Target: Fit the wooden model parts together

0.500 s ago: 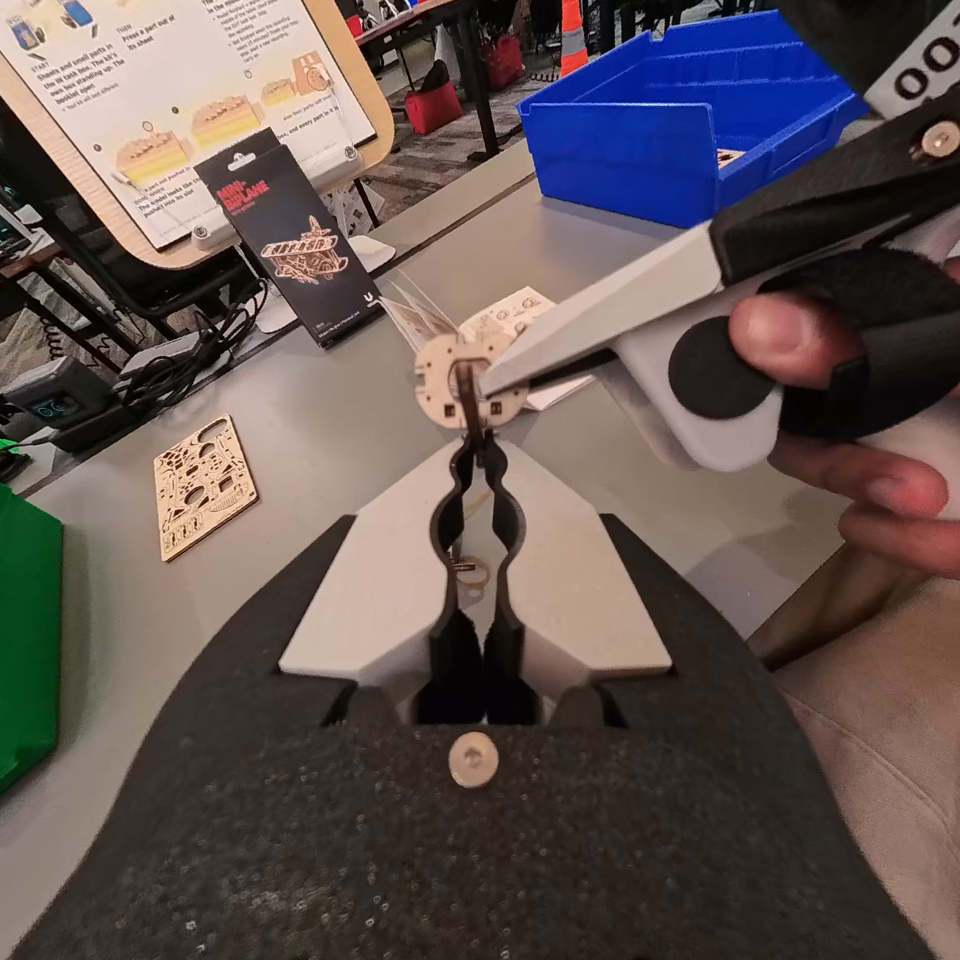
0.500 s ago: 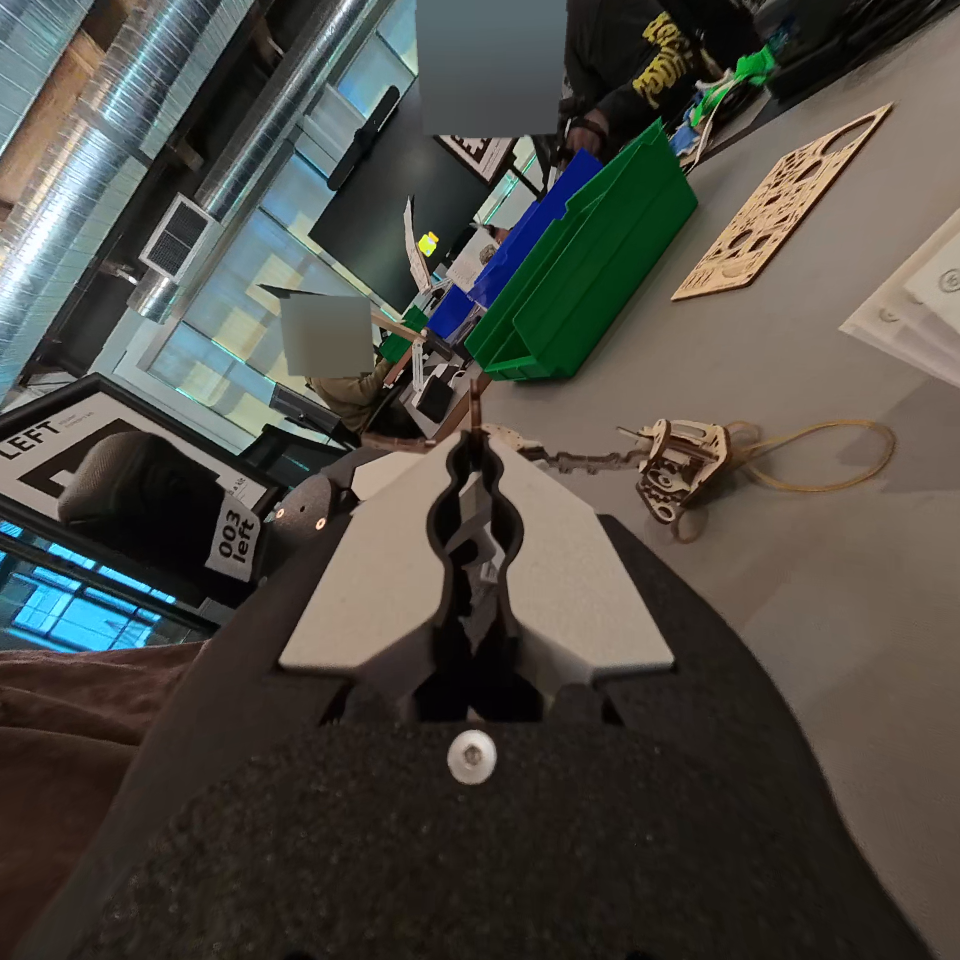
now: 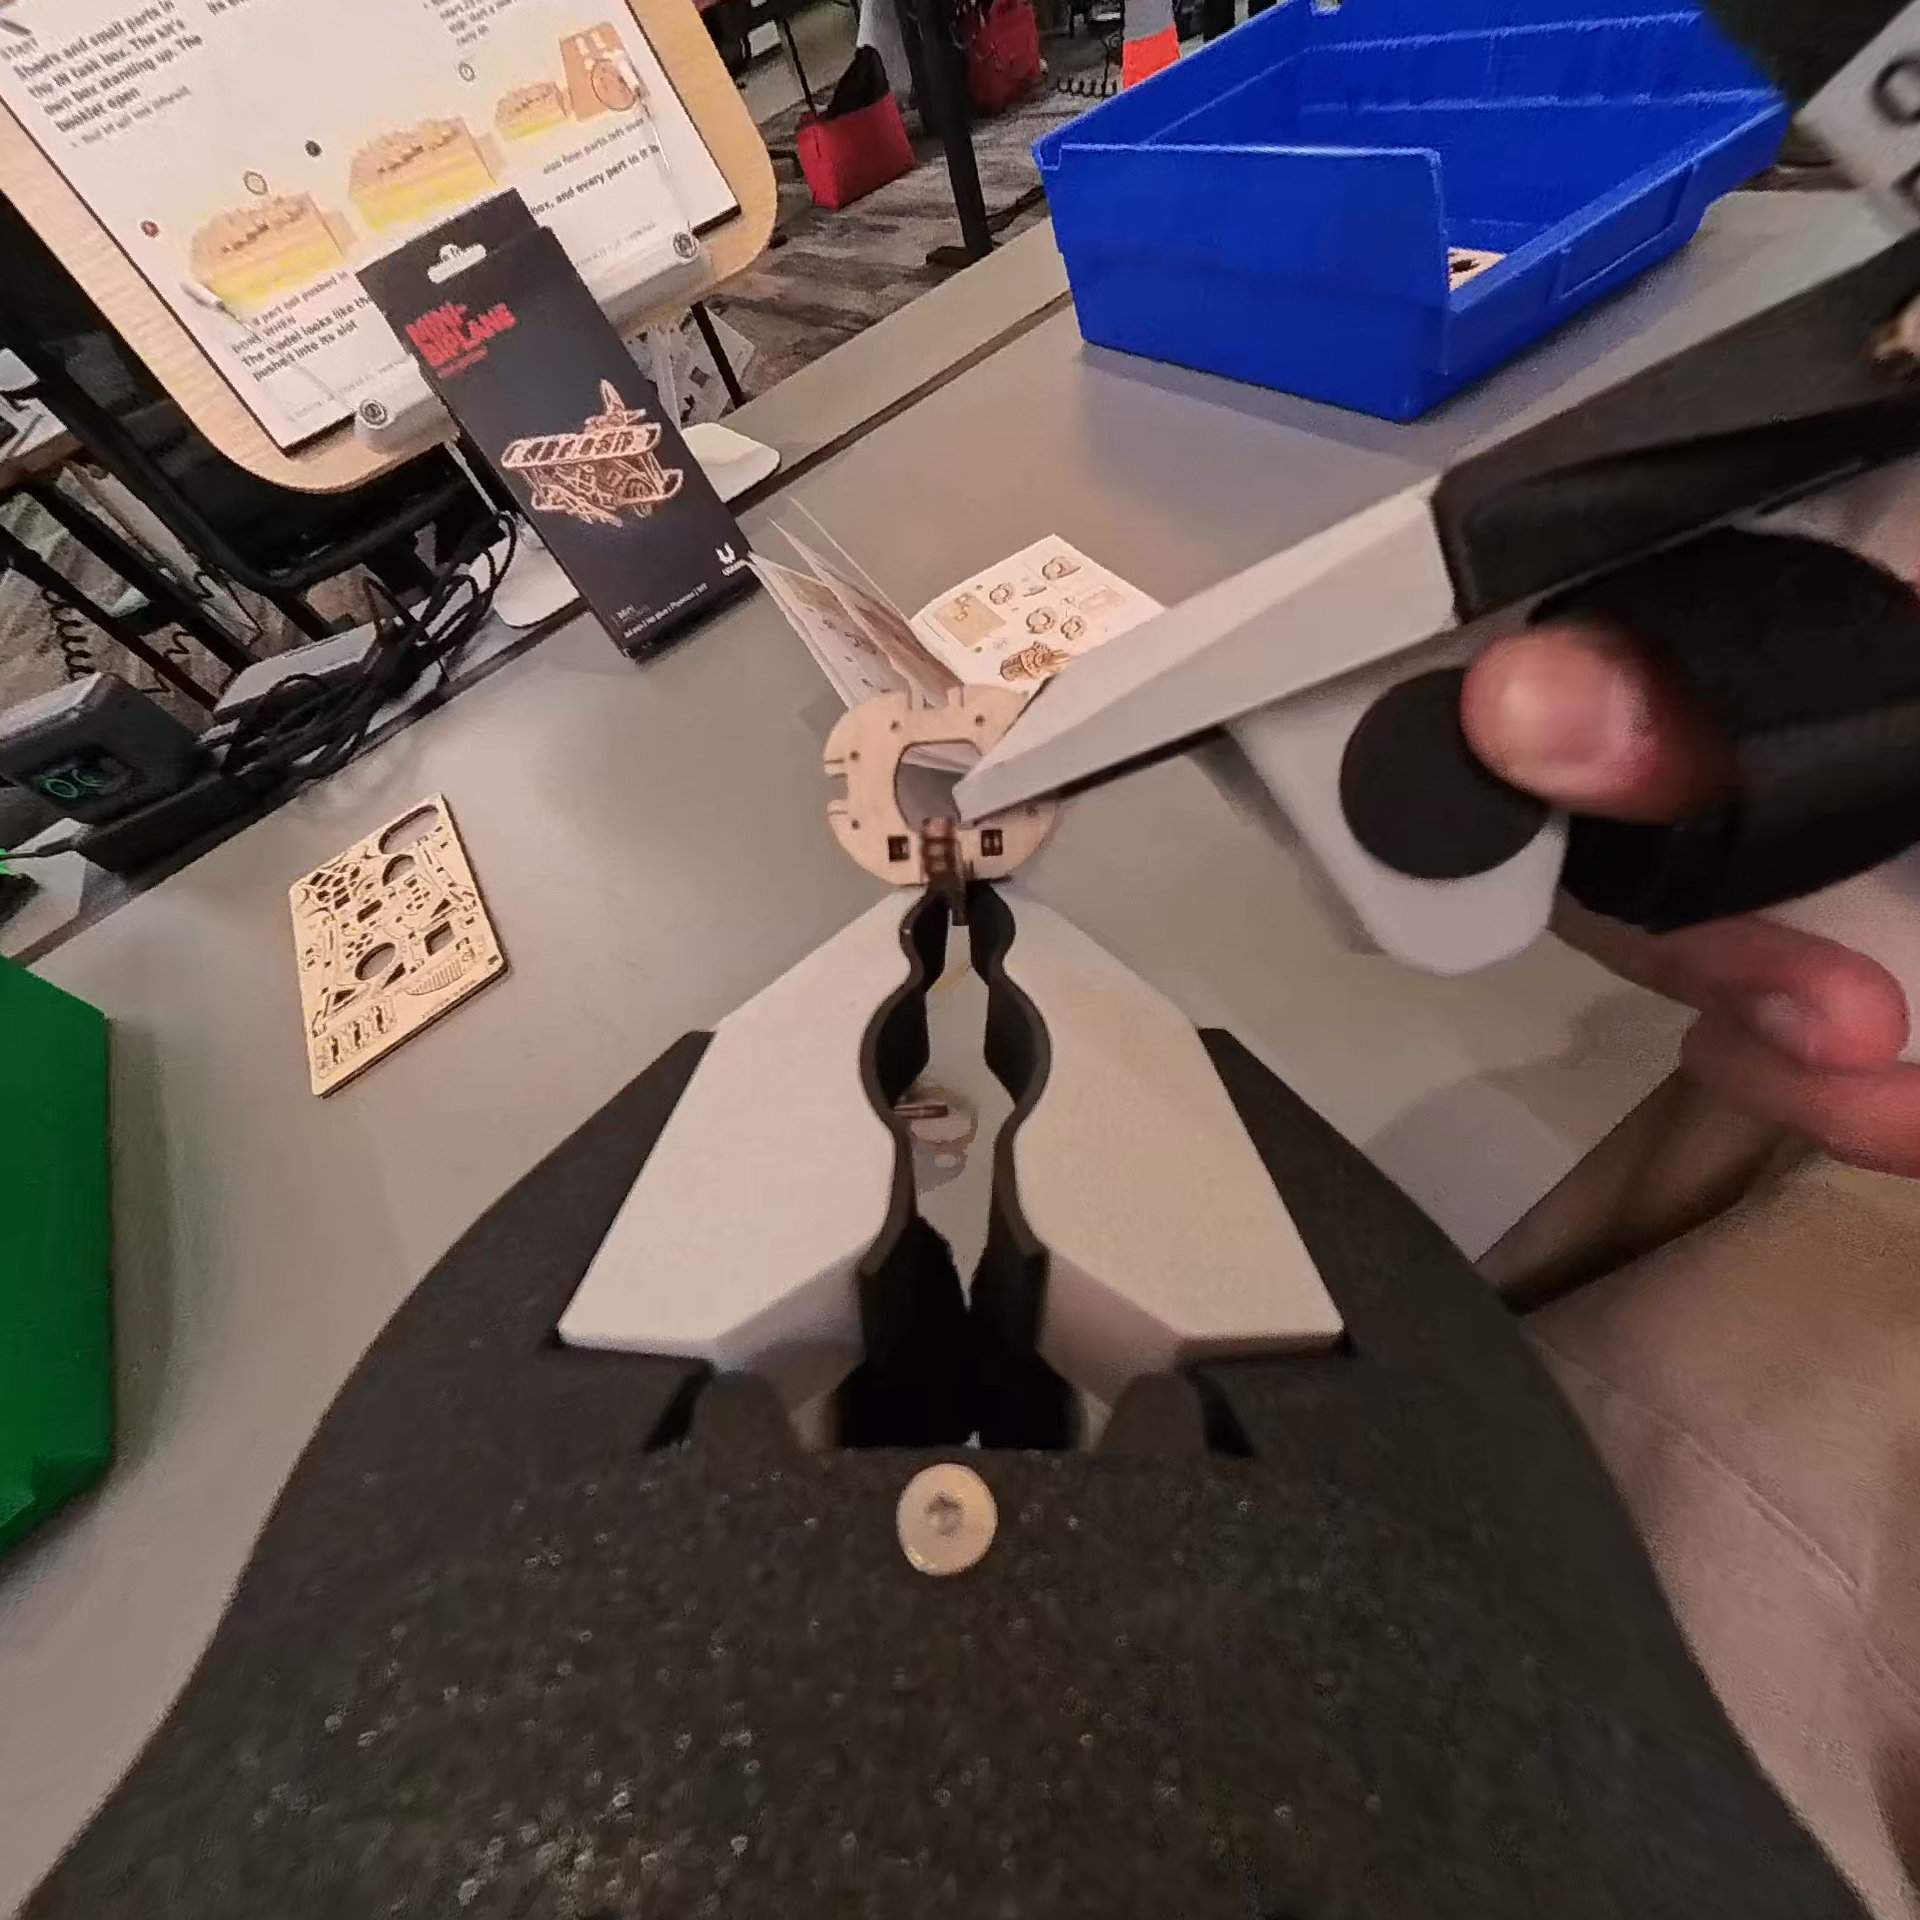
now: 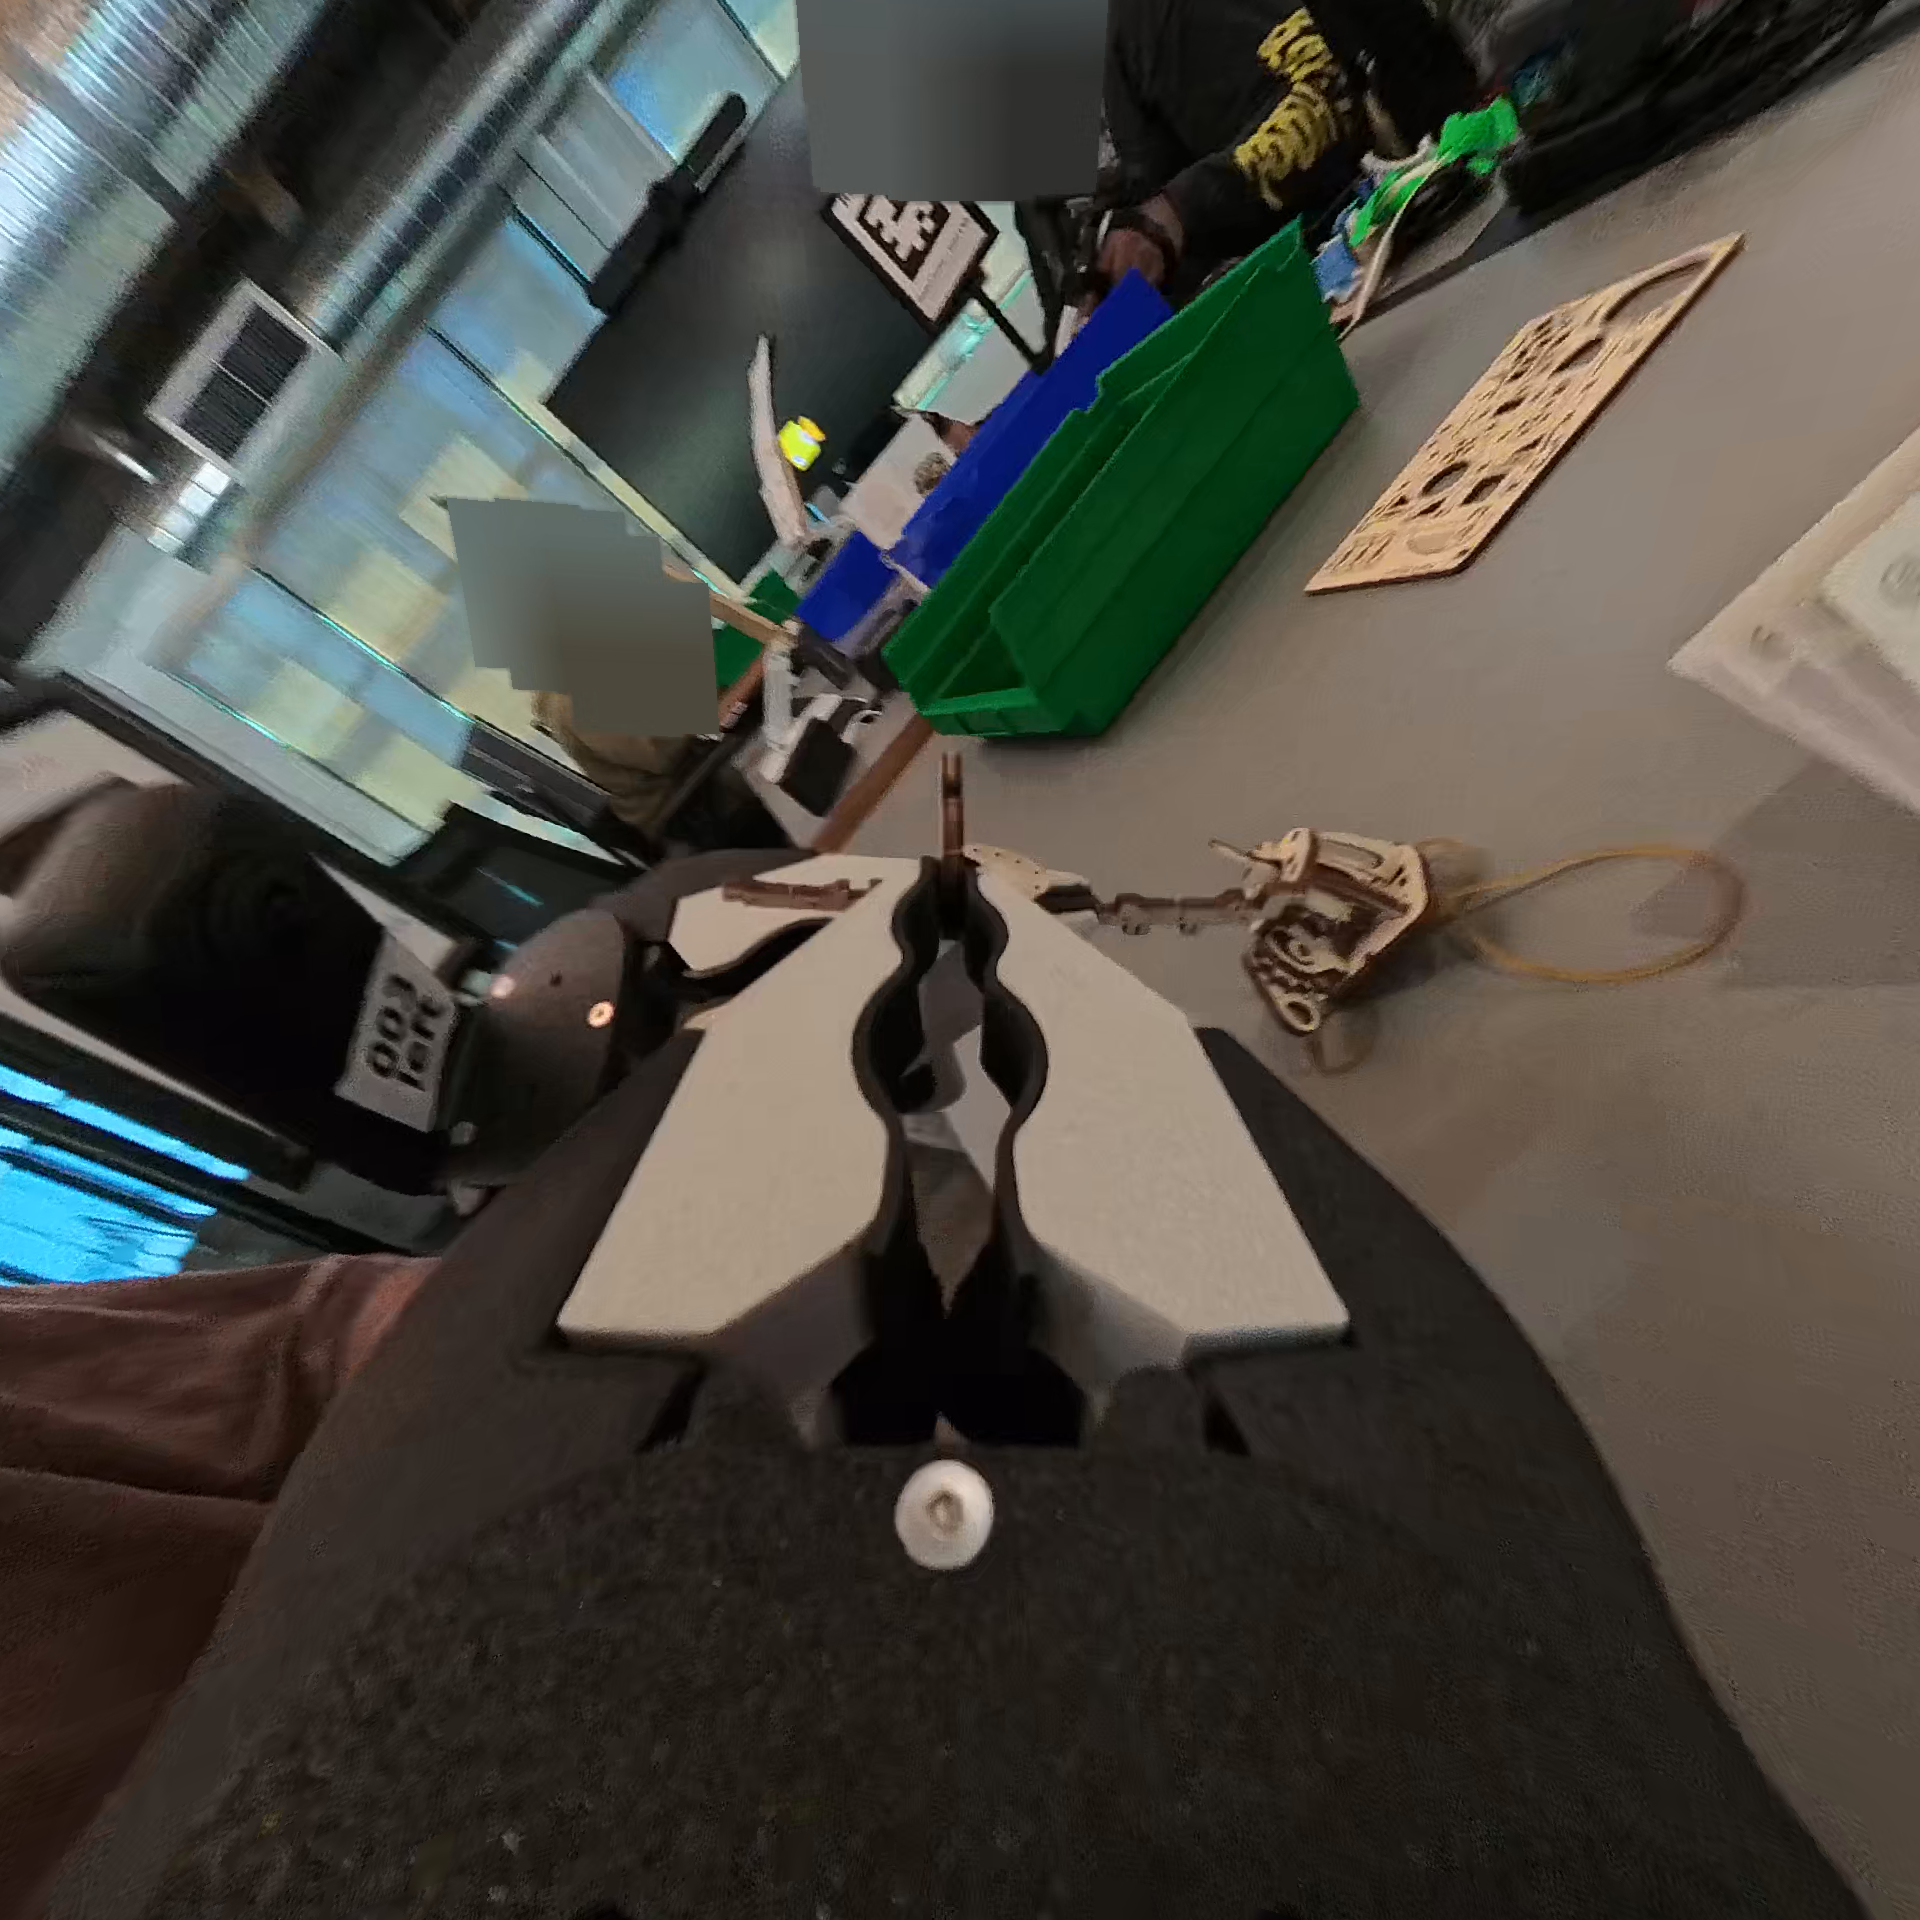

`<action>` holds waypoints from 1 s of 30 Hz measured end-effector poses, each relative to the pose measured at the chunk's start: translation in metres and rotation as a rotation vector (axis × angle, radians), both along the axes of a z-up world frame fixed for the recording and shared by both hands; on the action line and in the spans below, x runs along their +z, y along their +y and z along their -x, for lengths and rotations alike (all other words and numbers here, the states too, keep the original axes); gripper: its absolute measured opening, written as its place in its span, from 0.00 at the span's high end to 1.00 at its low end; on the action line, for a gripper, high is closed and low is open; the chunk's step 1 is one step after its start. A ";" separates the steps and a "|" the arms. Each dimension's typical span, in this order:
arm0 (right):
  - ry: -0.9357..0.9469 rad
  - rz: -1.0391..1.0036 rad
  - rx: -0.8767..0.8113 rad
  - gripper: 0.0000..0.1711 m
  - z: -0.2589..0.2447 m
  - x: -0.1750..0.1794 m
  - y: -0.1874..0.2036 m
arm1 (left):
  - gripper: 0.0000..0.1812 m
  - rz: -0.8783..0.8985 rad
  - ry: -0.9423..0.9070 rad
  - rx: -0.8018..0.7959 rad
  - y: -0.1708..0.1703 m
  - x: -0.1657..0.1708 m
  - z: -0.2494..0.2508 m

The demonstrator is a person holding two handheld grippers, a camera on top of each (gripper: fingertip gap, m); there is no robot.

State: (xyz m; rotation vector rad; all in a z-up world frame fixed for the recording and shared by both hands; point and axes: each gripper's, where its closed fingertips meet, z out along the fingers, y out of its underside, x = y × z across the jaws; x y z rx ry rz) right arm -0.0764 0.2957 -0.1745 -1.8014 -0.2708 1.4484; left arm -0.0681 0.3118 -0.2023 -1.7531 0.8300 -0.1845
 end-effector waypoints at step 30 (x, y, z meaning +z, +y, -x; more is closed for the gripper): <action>0.438 0.380 0.080 0.98 -0.010 -0.017 0.012 | 0.99 0.080 0.071 0.002 0.000 -0.018 0.002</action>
